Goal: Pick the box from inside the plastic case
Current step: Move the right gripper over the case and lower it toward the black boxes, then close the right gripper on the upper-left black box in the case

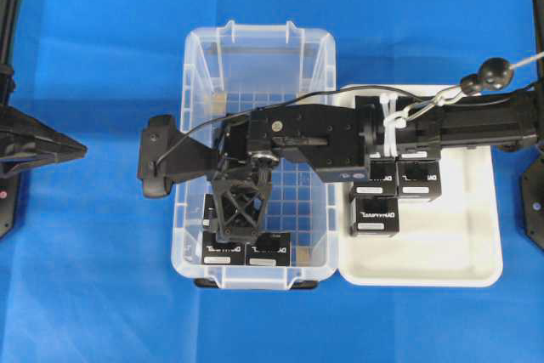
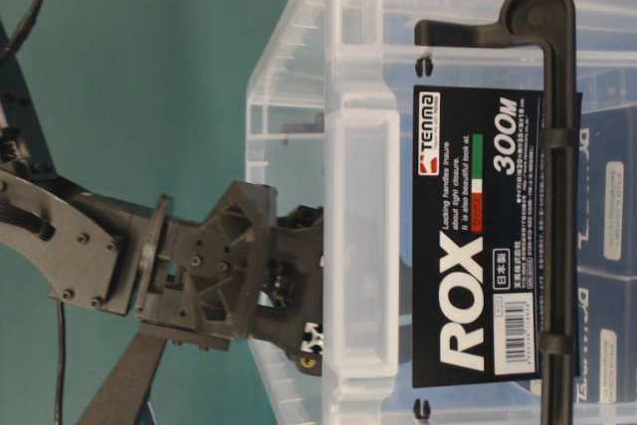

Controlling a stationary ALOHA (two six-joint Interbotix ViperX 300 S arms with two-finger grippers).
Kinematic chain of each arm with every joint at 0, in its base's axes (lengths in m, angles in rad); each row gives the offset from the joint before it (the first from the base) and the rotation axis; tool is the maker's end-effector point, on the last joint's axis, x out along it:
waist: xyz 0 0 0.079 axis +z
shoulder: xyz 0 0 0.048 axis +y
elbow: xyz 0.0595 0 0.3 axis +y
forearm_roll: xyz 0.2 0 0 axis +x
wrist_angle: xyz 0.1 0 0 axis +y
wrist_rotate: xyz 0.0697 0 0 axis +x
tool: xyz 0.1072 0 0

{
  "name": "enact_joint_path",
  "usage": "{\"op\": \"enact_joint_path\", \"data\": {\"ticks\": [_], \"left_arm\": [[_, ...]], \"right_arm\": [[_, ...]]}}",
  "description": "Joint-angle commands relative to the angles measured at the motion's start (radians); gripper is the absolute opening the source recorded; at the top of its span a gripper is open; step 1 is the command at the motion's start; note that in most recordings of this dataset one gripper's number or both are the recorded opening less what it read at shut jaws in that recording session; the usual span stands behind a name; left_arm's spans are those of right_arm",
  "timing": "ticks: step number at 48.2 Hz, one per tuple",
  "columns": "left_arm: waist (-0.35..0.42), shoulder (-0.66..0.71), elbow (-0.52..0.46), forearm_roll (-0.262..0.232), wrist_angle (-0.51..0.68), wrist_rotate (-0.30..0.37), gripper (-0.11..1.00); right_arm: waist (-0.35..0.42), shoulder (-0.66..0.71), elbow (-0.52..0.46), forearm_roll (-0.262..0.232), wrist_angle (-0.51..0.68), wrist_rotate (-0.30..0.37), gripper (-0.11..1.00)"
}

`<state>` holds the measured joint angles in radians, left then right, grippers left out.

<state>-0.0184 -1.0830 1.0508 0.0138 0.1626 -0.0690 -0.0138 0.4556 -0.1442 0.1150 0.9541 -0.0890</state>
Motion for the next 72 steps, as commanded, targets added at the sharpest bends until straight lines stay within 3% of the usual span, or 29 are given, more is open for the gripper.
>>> {"op": "enact_joint_path", "data": {"ticks": [1, 20, 43, 63, 72], "left_arm": [[-0.002, 0.005, -0.031, 0.003, -0.005, 0.002, -0.06], [0.002, 0.006, -0.029, 0.003, -0.002, 0.0, -0.06], [0.005, 0.005, -0.029, 0.003, 0.015, 0.0, -0.06], [0.005, 0.008, -0.029, 0.003, 0.015, 0.0, -0.06], [0.006, 0.005, -0.029, 0.003, 0.015, -0.002, -0.06]], "right_arm": [[0.009, 0.014, -0.003, 0.003, -0.011, -0.011, 0.99], [0.02, 0.031, 0.015, 0.003, -0.055, -0.017, 0.99], [-0.037, 0.023, 0.06, -0.012, -0.103, -0.023, 0.99], [-0.04, 0.023, 0.103, -0.014, -0.178, -0.02, 0.99], [-0.035, 0.017, 0.127, -0.014, -0.212, -0.021, 0.94]]}}
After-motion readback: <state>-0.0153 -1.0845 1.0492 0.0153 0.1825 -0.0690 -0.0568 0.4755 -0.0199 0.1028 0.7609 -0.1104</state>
